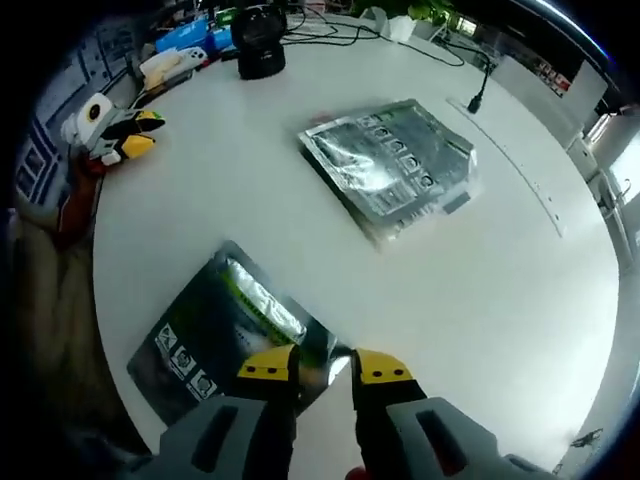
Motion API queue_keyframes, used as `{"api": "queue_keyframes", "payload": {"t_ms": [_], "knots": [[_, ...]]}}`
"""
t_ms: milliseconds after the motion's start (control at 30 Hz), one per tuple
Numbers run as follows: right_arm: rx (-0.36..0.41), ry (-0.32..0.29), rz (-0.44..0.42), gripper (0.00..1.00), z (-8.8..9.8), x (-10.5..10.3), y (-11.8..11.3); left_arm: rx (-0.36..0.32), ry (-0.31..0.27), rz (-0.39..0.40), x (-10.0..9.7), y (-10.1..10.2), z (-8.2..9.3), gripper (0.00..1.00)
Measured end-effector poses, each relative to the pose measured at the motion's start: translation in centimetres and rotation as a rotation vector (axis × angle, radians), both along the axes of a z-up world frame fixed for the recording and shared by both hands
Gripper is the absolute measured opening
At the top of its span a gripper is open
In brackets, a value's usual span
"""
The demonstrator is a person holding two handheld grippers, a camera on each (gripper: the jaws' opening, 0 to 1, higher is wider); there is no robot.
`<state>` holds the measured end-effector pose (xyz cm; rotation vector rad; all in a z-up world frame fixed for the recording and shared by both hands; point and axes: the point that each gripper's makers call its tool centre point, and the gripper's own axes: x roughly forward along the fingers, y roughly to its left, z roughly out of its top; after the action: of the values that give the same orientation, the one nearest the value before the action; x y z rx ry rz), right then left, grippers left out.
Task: Clip sheet goods on table flip sheet goods clip sheet goods scan sheet goods put sheet goods back to table
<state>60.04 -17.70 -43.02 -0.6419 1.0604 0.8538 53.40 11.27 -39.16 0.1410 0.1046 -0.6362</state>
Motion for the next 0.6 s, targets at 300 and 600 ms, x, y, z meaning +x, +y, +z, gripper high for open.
{"api": "queue_keyframes", "payload": {"t_ms": [300,600], "knots": [[0.051,0.005,-0.046,0.17,-0.1,-0.8,0.4,0.004,-0.002,-0.001,0.0,0.0,0.0,0.10],[0.040,-0.011,-0.048,0.14,-0.1,-1.4,0.7,0.005,-0.002,0.001,-0.1,0.0,0.0,0.10]]}}
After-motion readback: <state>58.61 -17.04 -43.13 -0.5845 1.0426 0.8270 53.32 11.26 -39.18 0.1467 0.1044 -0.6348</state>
